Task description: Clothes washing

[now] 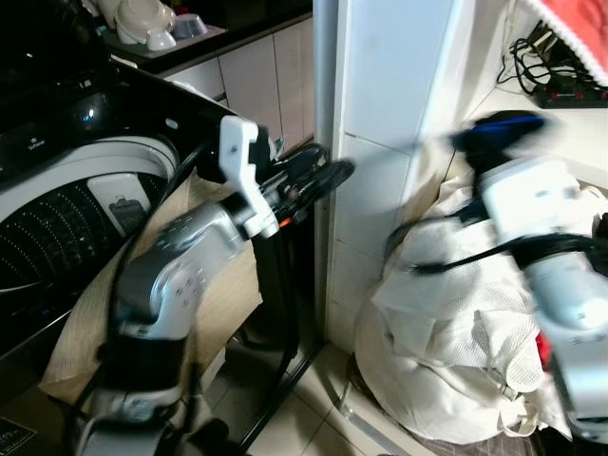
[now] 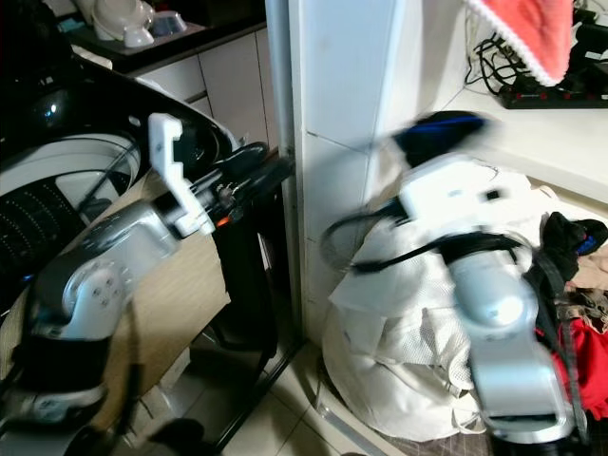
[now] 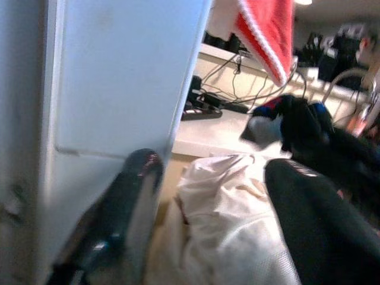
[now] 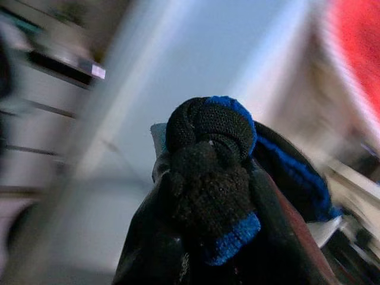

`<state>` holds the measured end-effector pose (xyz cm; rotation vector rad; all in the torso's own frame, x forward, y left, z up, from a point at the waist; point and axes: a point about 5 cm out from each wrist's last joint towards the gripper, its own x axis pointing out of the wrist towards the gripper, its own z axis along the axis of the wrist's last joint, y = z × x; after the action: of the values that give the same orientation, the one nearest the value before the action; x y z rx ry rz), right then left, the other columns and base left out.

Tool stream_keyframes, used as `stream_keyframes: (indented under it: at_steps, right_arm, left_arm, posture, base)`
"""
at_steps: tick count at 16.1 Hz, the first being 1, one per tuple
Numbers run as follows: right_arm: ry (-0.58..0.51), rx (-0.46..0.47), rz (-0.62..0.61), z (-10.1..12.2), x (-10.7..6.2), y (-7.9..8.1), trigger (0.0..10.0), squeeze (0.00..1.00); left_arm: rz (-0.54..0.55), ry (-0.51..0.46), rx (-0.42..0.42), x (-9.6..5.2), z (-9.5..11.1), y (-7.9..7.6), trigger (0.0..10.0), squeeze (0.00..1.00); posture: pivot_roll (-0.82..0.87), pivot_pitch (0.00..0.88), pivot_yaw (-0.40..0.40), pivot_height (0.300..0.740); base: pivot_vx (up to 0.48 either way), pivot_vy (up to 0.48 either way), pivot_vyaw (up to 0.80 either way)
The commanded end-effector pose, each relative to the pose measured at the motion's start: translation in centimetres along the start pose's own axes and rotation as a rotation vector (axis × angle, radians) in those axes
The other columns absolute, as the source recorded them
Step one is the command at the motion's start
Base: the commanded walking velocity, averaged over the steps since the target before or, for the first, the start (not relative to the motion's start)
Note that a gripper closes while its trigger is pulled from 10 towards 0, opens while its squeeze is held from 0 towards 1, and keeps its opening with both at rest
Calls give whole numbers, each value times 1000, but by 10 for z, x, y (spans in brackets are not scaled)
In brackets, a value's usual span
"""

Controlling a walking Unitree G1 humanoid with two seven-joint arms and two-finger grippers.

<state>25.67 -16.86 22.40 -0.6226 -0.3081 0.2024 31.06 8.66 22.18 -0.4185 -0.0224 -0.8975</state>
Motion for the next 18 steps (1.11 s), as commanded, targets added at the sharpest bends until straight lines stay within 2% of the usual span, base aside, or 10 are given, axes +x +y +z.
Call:
stream_keyframes:
  at_steps: [1, 2, 3, 7, 12, 14, 16, 17, 18]
  right_arm:
    - [-118, -14, 116, 15, 3, 16, 0, 0]
    - [-148, -4, 144, 19, 3, 21, 0, 0]
    - [-213, 3, 203, 27, 3, 31, 0, 0]
    - [-279, 6, 283, 33, 2, 43, 0, 0]
    - [-271, -32, 302, 29, 6, 45, 0, 0]
    - [-256, -45, 296, 27, 7, 45, 0, 0]
    - [-241, -54, 290, 24, 8, 45, 0, 0]
    - [-239, -56, 288, 24, 8, 45, 0, 0]
    - [-239, -58, 285, 24, 9, 44, 0, 0]
  left_arm:
    - [-14, -31, -139, 7, 4, -3, 10000, 1000]
    - [-28, -50, -185, 11, 6, -6, 10000, 1000]
    - [-55, -67, -277, 17, 9, -12, 10000, 1000]
    - [-108, -42, -374, 18, 10, -18, 10000, 1000]
    - [-185, -30, -445, 14, 14, -27, 10000, 1000]
    - [-168, 1, -402, 14, 11, -26, 10000, 1000]
    - [-154, 40, -338, 13, 8, -26, 10000, 0]
    - [-141, 65, -314, 13, 6, -25, 10000, 0]
    - [-124, 90, -289, 13, 3, -24, 8863, 0]
  posture:
    - [-178, 0, 67, 740]
    - [-179, 0, 67, 740]
    - [-180, 0, 67, 740]
    - [-178, 0, 65, 740]
    - [-176, 0, 65, 740]
    - [-173, 0, 65, 740]
    - [-175, 0, 69, 740]
    - [-175, 0, 69, 740]
    - [-178, 0, 71, 740]
  base:
    - [0, 0, 0]
    - [0, 0, 0]
    - [0, 0, 0]
    - [0, 0, 0]
    - [0, 0, 0]
    - [0, 0, 0]
    - [0, 0, 0]
    - [0, 0, 0]
    - [0, 0, 0]
